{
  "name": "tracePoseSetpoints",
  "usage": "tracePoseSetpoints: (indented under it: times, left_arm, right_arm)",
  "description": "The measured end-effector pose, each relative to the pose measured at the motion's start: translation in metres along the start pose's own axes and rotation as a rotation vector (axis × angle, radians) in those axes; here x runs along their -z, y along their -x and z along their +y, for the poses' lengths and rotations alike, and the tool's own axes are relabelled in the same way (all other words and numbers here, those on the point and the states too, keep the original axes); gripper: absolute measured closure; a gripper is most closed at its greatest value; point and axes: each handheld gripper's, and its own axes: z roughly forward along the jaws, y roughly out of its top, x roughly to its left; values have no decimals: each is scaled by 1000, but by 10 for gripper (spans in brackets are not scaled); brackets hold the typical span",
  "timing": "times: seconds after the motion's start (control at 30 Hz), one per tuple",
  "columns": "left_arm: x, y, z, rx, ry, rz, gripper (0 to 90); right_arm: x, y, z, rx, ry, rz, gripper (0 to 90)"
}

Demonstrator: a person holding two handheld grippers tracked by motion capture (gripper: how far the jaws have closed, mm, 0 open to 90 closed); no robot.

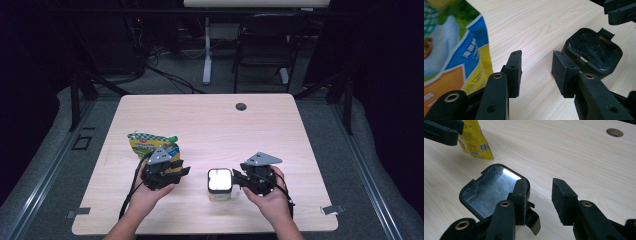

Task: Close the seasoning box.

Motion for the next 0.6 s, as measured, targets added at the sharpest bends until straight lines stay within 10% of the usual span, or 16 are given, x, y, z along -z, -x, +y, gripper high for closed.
tracePoseSetpoints:
  times: [0.6]
  left_arm:
    - [-14, 15, -9, -37, -31, -52, 697]
  right_arm:
    - [2, -7, -9, -26, 10, 0, 786]
